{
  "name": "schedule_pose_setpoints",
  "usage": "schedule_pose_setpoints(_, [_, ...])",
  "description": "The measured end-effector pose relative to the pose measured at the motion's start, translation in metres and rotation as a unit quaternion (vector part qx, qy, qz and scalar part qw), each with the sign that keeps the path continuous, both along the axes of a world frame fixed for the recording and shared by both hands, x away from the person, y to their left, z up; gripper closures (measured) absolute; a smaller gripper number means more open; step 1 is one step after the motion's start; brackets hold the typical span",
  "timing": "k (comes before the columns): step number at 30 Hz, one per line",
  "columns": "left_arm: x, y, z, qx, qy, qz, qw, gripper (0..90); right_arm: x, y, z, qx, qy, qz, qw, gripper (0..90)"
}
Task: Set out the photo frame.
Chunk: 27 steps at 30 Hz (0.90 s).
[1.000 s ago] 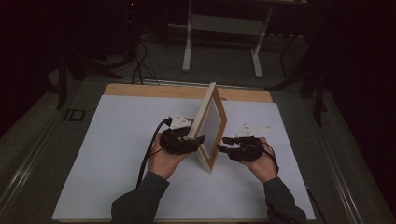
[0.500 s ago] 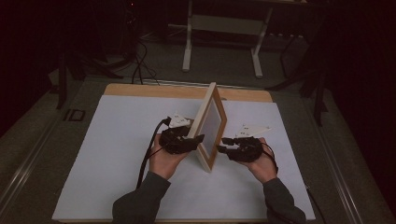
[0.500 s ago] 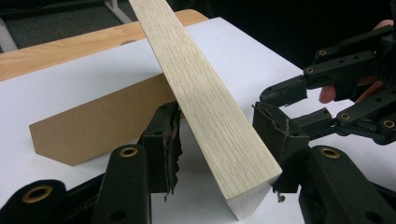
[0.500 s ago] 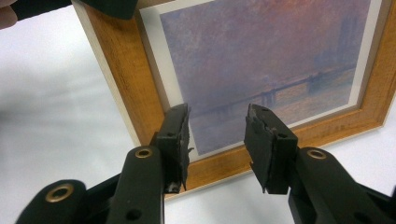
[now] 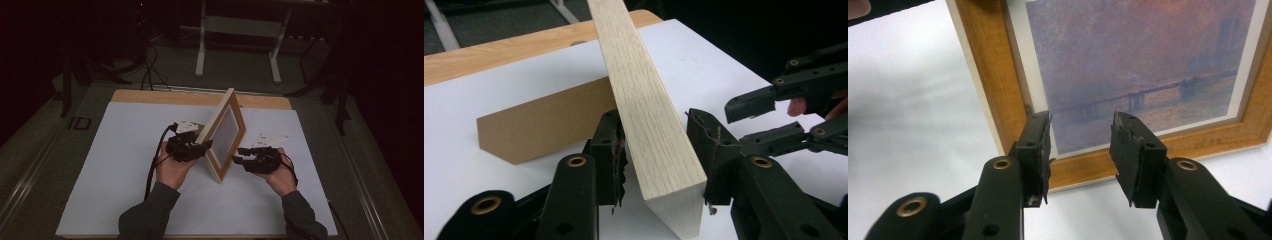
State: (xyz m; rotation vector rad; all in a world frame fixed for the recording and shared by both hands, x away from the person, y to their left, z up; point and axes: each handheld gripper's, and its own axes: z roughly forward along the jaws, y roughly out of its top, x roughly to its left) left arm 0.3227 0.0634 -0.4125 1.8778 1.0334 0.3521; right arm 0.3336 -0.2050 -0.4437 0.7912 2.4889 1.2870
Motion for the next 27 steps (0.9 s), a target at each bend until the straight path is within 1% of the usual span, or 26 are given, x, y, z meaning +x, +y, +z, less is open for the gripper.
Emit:
schedule_pose_setpoints(6, [0.003, 0.005, 0.000, -0.004, 0.000, 0.010, 0.9999, 65.2, 0.000, -0.001, 0.000, -0.001, 0.001, -0.001, 1.0000, 59.2])
schedule_pose_setpoints(17, [0.008, 0.011, -0.001, -0.019, 0.001, 0.010, 0.9998, 66.9, 0.000, -0.002, 0.000, 0.000, 0.001, -0.002, 1.0000, 59.2])
schedule_pose_setpoints(18, [0.008, 0.011, -0.002, -0.021, 0.000, 0.011, 0.9997, 67.0, 0.000, -0.002, 0.000, 0.000, 0.001, -0.002, 1.0000, 59.2])
schedule_pose_setpoints(19, [0.007, 0.010, -0.003, -0.026, -0.009, 0.017, 0.9995, 67.0, 0.000, -0.002, 0.000, 0.000, 0.001, -0.002, 1.0000, 59.2])
schedule_pose_setpoints(21, [0.006, 0.010, -0.005, -0.030, -0.013, 0.020, 0.9993, 66.9, 0.000, -0.002, 0.000, 0.000, 0.001, -0.002, 1.0000, 59.2])
schedule_pose_setpoints(22, [0.005, 0.010, -0.006, -0.034, -0.017, 0.024, 0.9990, 67.1, 0.001, -0.001, 0.000, 0.000, 0.001, -0.002, 1.0000, 59.2])
schedule_pose_setpoints(23, [0.003, 0.009, -0.008, -0.038, -0.025, 0.033, 0.9984, 67.2, 0.000, 0.000, -0.001, 0.000, 0.001, -0.001, 1.0000, 59.2])
schedule_pose_setpoints(24, [0.003, 0.009, -0.008, -0.038, -0.025, 0.033, 0.9984, 67.2, 0.000, 0.000, -0.001, 0.000, 0.001, -0.001, 1.0000, 59.2])
schedule_pose_setpoints(27, [0.001, 0.007, -0.010, -0.044, -0.034, 0.044, 0.9975, 67.3, 0.000, 0.001, -0.001, 0.000, 0.003, 0.000, 1.0000, 59.2])
